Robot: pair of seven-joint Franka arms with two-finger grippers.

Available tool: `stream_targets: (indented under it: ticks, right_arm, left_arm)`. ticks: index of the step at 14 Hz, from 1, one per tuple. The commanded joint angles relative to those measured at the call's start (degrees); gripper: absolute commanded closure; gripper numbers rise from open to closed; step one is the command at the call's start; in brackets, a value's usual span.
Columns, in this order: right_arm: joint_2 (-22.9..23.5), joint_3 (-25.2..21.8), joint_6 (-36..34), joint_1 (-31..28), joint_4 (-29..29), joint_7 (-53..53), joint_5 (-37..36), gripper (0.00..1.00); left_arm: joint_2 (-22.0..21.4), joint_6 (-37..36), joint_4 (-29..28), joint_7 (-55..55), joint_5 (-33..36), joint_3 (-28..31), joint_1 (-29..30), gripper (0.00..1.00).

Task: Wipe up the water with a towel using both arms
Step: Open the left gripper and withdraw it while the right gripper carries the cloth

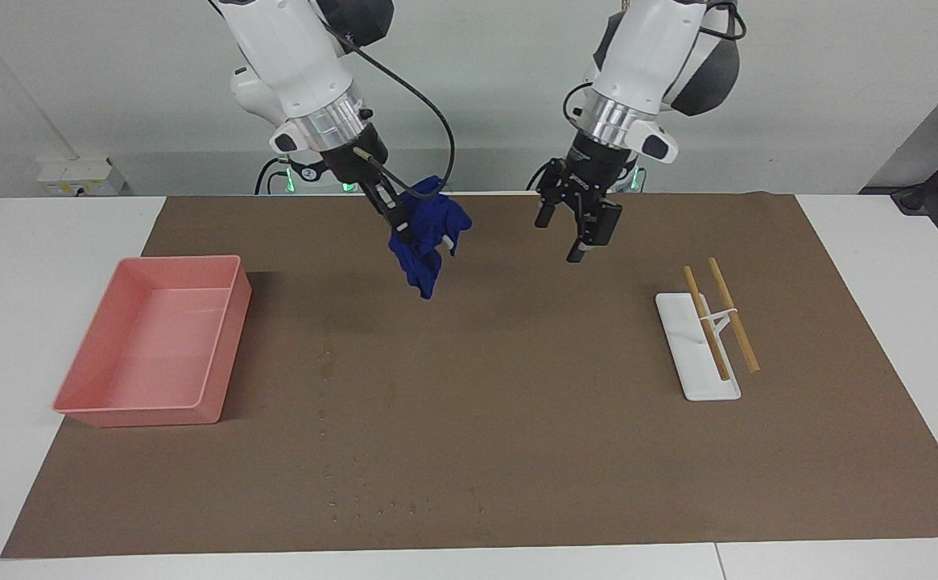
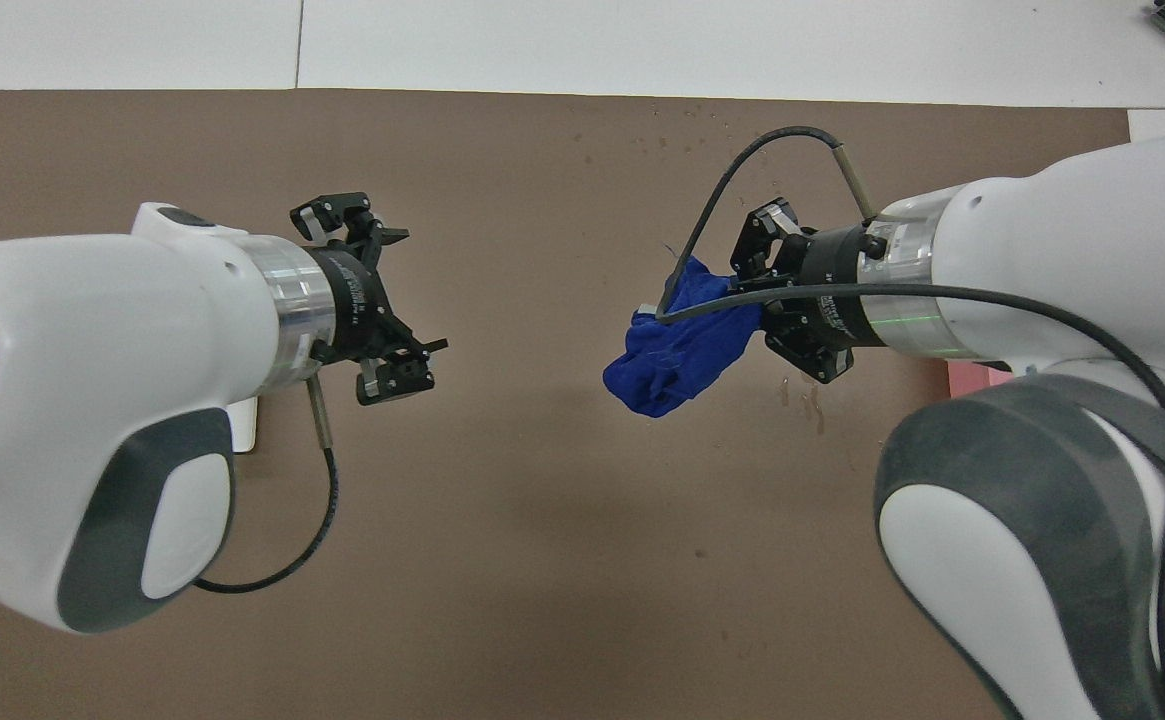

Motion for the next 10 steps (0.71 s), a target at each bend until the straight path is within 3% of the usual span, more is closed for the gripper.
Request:
stream_targets:
  ticks: [1,4,6,8,10]
  right_arm:
    - [2.0,0.3,2.4,-4.0,-1.6,-11.1,-1.1,1.00]
    - [7.1,0.3,8.6,-7.4,-1.2,-22.2,-4.0,1.00]
    - [13.5,0.4,15.9,-9.7,1.7,-27.4,-4.6,1.00]
    - [20.9,0.3,17.5,-9.8,7.7,-28.5,-4.8,1.00]
    - [25.4,0.4,23.7,-10.2,8.8,-31.1,-4.7,1.00]
  left_arm:
    - [-1.1,-6.2,0.2,12.5,0.6,-0.3,5.6,0.00]
    - [-1.9,-13.4,0.2,33.9,0.6,-0.3,15.3,0.00]
    - [-2.3,-16.1,0.2,48.4,0.6,-0.3,20.2,0.00]
    - [-2.8,-17.9,0.0,58.9,0.6,-0.1,23.1,0.00]
    - [-3.0,-19.7,0.0,68.4,0.9,0.1,24.6,0.00]
